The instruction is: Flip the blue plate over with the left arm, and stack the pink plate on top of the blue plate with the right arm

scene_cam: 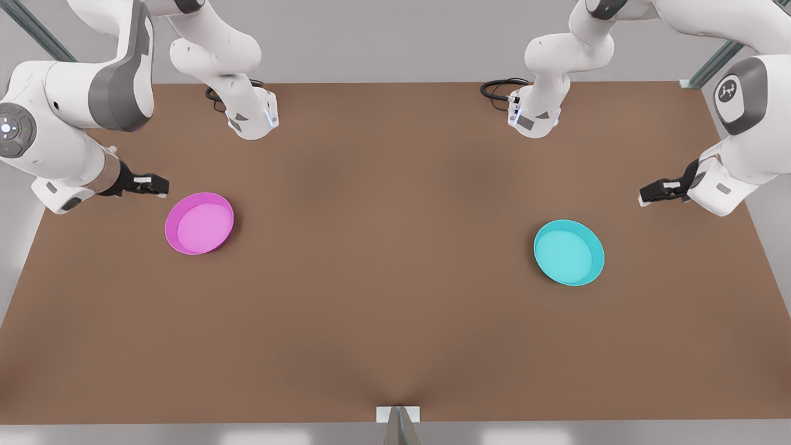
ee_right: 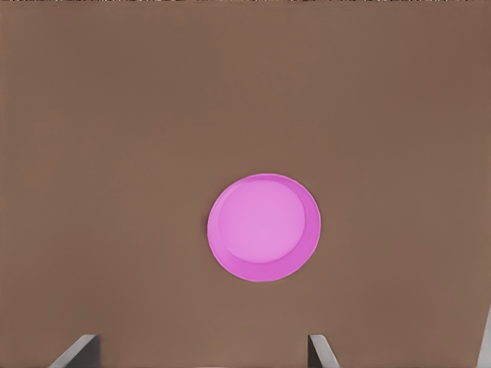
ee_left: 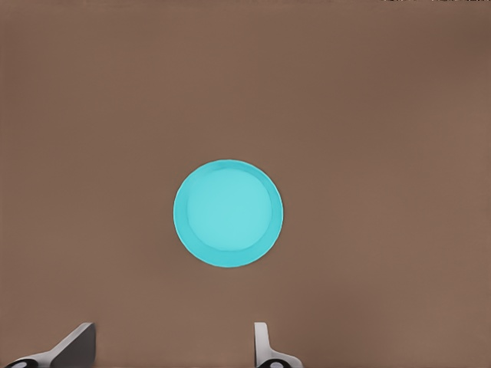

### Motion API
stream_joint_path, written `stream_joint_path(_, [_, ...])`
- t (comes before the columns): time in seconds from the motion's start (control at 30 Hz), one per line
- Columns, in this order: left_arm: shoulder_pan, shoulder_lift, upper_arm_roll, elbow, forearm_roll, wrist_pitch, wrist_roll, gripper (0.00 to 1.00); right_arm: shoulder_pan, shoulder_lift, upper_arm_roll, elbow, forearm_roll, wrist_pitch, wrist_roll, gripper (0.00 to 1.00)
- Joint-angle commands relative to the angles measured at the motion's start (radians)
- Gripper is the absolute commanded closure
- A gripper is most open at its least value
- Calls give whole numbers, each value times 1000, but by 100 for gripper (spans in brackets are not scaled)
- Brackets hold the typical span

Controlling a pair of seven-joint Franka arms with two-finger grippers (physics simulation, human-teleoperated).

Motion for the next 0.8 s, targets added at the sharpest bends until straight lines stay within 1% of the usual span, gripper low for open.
stream_joint_path(0.0, [1,0,3,0,0,15,-19,0,0,0,-1,0,0,28,0,0])
stream_joint_path(0.03, [4,26,13,-4,-32,15,-15,0,-2,0,-4,0,0,28,-1,0])
stream_joint_path(0.07, [5,55,38,-101,-49,47,-29,0,0,-3,-11,-4,-1,26,0,0])
stream_joint_path(0.1, [5,27,62,-317,-50,294,-28,0,0,-3,-11,-8,-1,18,0,0])
stream_joint_path(0.13, [8,38,69,-450,-96,450,55,0,0,-1,-11,-9,-1,18,0,0])
stream_joint_path(0.17, [11,47,110,-650,-205,721,314,0,0,-1,-11,-9,-1,15,0,0])
stream_joint_path(0.2, [14,79,148,-786,-403,947,570,0,0,2,-11,-8,-1,9,0,0])
stream_joint_path(0.23, [39,125,162,-788,-504,952,759,0,-2,2,-11,-8,-1,9,0,0])
stream_joint_path(0.27, [48,148,164,-788,-511,952,784,0,-2,2,-11,-8,-1,9,0,0])
stream_joint_path(0.37, [48,162,165,-765,-498,947,877,0,-2,5,-11,-8,0,9,0,0])
stream_joint_path(0.4, [48,173,199,-773,-498,944,960,0,-2,5,-11,-9,0,9,0,0])
stream_joint_path(0.47, [48,184,268,-782,-469,863,1081,0,-2,5,-11,-9,0,9,0,0])
stream_joint_path(0.5, [48,197,286,-782,-412,849,1083,0,-2,5,-11,-9,2,9,0,0])
stream_joint_path(0.77, [54,282,293,-799,-440,866,1032,0,-2,14,-11,-11,2,9,0,0])
